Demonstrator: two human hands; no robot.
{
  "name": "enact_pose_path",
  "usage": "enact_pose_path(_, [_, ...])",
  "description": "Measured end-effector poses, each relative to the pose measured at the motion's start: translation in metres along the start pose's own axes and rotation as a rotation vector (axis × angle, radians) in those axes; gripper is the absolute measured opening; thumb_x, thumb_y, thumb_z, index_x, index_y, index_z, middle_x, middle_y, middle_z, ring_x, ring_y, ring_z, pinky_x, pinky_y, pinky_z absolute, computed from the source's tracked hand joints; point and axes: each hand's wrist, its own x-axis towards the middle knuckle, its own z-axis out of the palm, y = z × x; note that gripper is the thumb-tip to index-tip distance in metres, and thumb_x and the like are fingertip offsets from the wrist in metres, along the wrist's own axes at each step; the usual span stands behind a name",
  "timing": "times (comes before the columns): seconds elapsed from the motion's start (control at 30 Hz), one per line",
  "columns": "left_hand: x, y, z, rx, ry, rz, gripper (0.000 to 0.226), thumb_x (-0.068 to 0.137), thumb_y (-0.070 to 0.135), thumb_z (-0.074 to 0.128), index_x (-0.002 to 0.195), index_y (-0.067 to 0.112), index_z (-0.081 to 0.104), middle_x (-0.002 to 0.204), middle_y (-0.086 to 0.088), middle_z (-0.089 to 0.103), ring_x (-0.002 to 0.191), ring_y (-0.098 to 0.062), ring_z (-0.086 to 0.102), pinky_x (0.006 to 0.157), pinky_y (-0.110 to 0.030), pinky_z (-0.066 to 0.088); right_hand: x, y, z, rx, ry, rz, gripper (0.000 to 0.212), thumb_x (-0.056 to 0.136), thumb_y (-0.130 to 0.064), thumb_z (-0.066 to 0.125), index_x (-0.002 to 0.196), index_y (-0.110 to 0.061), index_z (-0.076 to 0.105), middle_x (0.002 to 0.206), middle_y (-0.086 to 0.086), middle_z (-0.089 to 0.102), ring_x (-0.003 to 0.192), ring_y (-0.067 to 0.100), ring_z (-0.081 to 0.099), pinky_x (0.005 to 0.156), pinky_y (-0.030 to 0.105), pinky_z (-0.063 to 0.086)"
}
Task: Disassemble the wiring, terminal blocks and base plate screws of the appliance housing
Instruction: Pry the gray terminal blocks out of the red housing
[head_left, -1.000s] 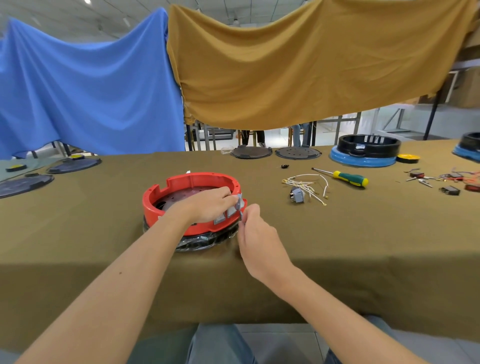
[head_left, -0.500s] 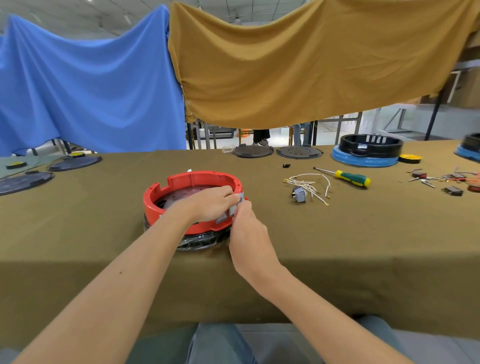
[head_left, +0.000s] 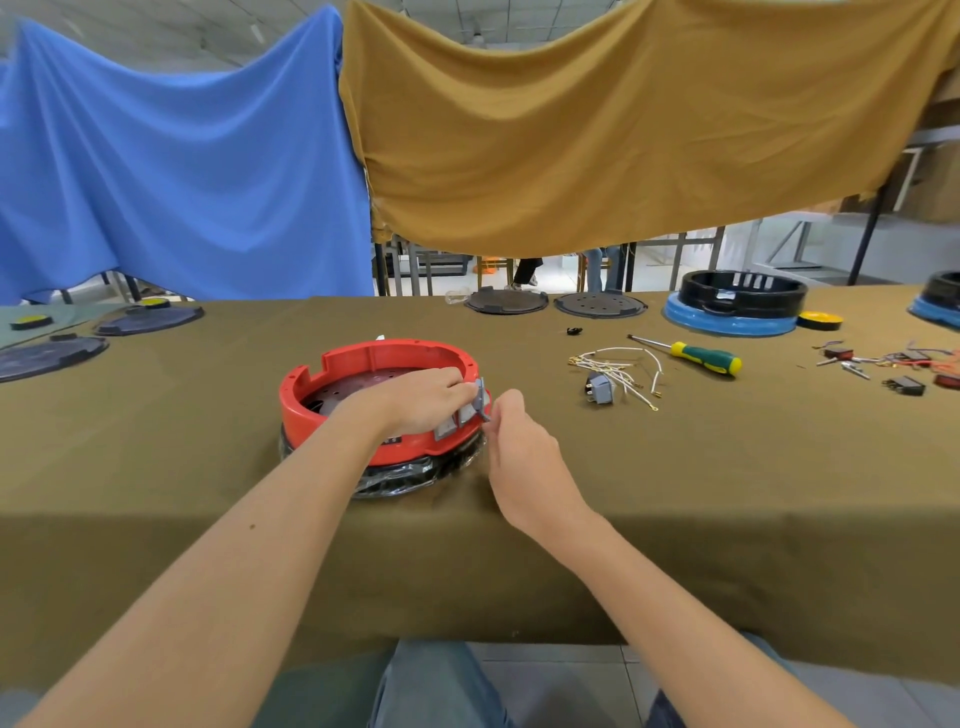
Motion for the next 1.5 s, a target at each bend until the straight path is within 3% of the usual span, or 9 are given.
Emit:
enact_pose_path(0.23, [-0.001, 0.002, 0.001, -0.015, 0.0, 0.013, 0.039, 0.105, 0.037, 0.03, 0.082, 0.017, 0.054, 0.083, -0.001, 0.062, 0.077, -0.013, 0.054, 0.066, -0.028, 0.036, 0.007, 0.007, -0.016, 0.072, -0.004, 0.021, 0.019, 0.106, -0.017, 0.04, 0.088, -0.02, 0.032, 0.07, -0.004, 0.049, 0.06, 0.015, 0.041, 0.053, 0.031, 0.028])
enact_pose_path(0.4, [-0.002, 0.002, 0.002, -0.036, -0.005, -0.01, 0.039, 0.105, 0.038, 0.032, 0.087, 0.012, 0.053, 0.09, -0.008, 0.059, 0.084, -0.022, 0.051, 0.085, -0.038, 0.041, -0.002, -0.008, 0.012, -0.315, -0.018, -0.083, 0.033, 0.094, 0.005, 0.043, 0.123, -0.01, 0.04, 0.105, 0.007, 0.054, 0.088, 0.027, 0.057, 0.066, 0.03, 0.032])
enact_pose_path(0.5, [-0.002, 0.002, 0.002, -0.039, 0.0, -0.002, 0.036, 0.105, 0.036, 0.034, 0.086, 0.011, 0.052, 0.089, -0.008, 0.059, 0.082, -0.022, 0.05, 0.081, -0.038, 0.041, 0.005, -0.013, 0.013, -0.401, 0.018, -0.152, 0.042, 0.093, 0.005, 0.045, 0.133, -0.007, 0.038, 0.108, 0.009, 0.057, 0.093, 0.029, 0.06, 0.067, 0.03, 0.036])
enact_pose_path(0.7, [0.0, 0.001, 0.002, 0.02, 0.003, 0.004, 0.039, 0.105, 0.039, 0.03, 0.088, 0.014, 0.054, 0.089, -0.002, 0.059, 0.082, -0.019, 0.053, 0.074, -0.035, 0.039, 0.018, 0.012, -0.024, -0.097, -0.146, -0.086, 0.018, 0.106, -0.017, 0.037, 0.09, -0.022, 0.03, 0.073, -0.003, 0.05, 0.062, 0.023, 0.046, 0.055, 0.039, 0.032])
enact_pose_path(0.9, [0.0, 0.002, 0.001, 0.004, -0.016, -0.02, 0.044, 0.105, 0.041, 0.029, 0.104, 0.007, 0.058, 0.105, -0.007, 0.062, 0.098, -0.024, 0.056, 0.086, -0.037, 0.041, 0.047, 0.025, -0.056, 0.014, -0.338, -0.068, 0.025, 0.105, -0.023, 0.046, 0.083, -0.027, 0.034, 0.068, -0.001, 0.051, 0.06, 0.016, 0.039, 0.059, 0.032, 0.037])
enact_pose_path(1.03, [0.0, 0.002, 0.001, 0.012, -0.016, -0.012, 0.042, 0.105, 0.043, 0.03, 0.097, 0.013, 0.058, 0.098, -0.002, 0.061, 0.093, -0.02, 0.055, 0.088, -0.037, 0.041, 0.036, 0.03, -0.05, 0.126, -0.264, -0.013, 0.017, 0.104, -0.024, 0.047, 0.089, -0.023, 0.038, 0.07, 0.003, 0.055, 0.062, 0.019, 0.045, 0.062, 0.037, 0.042])
enact_pose_path(1.2, [0.001, 0.001, 0.002, 0.011, 0.01, 0.006, 0.041, 0.105, 0.041, 0.031, 0.089, 0.014, 0.057, 0.092, 0.0, 0.06, 0.085, -0.017, 0.055, 0.078, -0.034, 0.041, 0.01, 0.021, -0.019, -0.173, -0.121, -0.106, 0.011, 0.104, -0.016, 0.04, 0.101, -0.021, 0.03, 0.079, 0.002, 0.057, 0.07, 0.034, 0.057, 0.059, 0.041, 0.037])
enact_pose_path(1.37, [0.002, -0.001, 0.003, -0.061, 0.024, 0.015, 0.038, 0.103, 0.039, 0.037, 0.077, 0.015, 0.05, 0.076, 0.002, 0.056, 0.073, -0.016, 0.05, 0.077, -0.036, 0.041, 0.0, -0.009, 0.017, -0.657, 0.021, -0.164, 0.058, 0.09, -0.004, 0.051, 0.144, -0.008, 0.031, 0.096, 0.005, 0.063, 0.08, 0.024, 0.07, 0.055, 0.032, 0.04])
enact_pose_path(1.5, [0.001, -0.001, 0.003, -0.076, 0.016, 0.021, 0.038, 0.104, 0.039, 0.038, 0.079, 0.014, 0.054, 0.078, 0.001, 0.058, 0.075, -0.016, 0.052, 0.077, -0.036, 0.041, 0.001, -0.021, 0.028, -0.564, 0.012, -0.046, 0.051, 0.093, -0.002, 0.048, 0.14, -0.004, 0.027, 0.104, 0.009, 0.061, 0.09, 0.027, 0.069, 0.06, 0.03, 0.039])
